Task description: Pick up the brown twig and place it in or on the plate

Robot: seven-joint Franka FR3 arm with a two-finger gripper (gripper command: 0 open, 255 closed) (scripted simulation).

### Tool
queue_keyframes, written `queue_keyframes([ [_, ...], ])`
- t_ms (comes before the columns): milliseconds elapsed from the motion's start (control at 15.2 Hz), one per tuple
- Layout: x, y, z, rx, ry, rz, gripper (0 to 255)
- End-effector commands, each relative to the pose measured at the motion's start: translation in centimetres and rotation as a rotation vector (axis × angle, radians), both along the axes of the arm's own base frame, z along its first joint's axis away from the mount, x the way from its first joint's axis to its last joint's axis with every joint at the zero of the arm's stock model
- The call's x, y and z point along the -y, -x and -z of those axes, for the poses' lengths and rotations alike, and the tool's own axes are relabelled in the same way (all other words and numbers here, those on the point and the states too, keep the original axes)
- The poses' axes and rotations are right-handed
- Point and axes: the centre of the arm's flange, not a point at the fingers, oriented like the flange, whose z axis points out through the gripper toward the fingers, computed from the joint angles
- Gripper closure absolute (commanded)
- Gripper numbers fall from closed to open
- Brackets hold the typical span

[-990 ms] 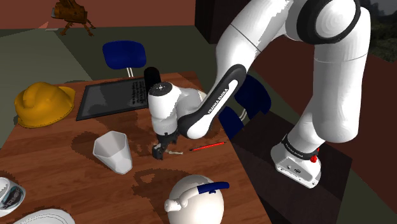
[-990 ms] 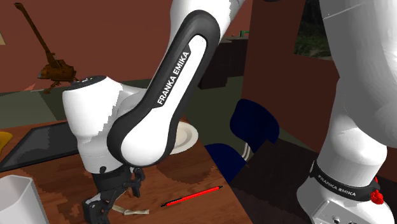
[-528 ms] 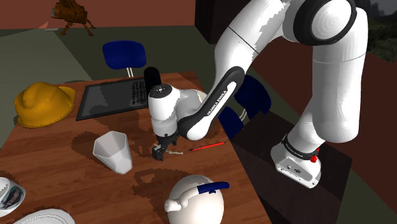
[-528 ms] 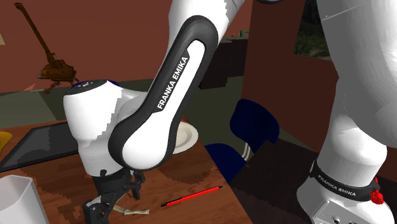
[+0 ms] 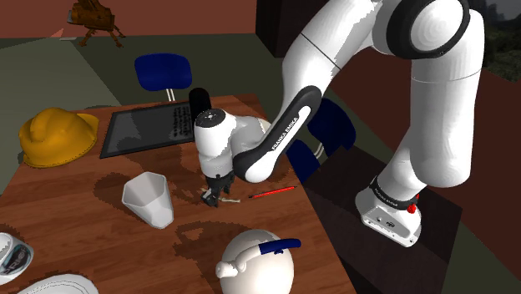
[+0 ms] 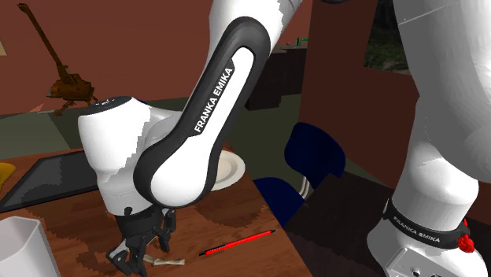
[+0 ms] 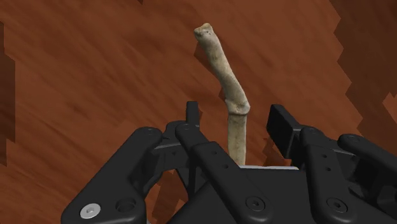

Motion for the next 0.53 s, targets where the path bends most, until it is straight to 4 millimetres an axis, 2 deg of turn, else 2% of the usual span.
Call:
queue_keyframes([
  [0, -0.3, 0.2, 0.4, -0.001, -0.011, -0.005, 255],
  [132, -0.3, 0.2, 0.3, -0.001, -0.011, -0.005, 255],
  [462, -0.3, 0.2, -2.4, -0.001, -0.011, -0.005, 255],
])
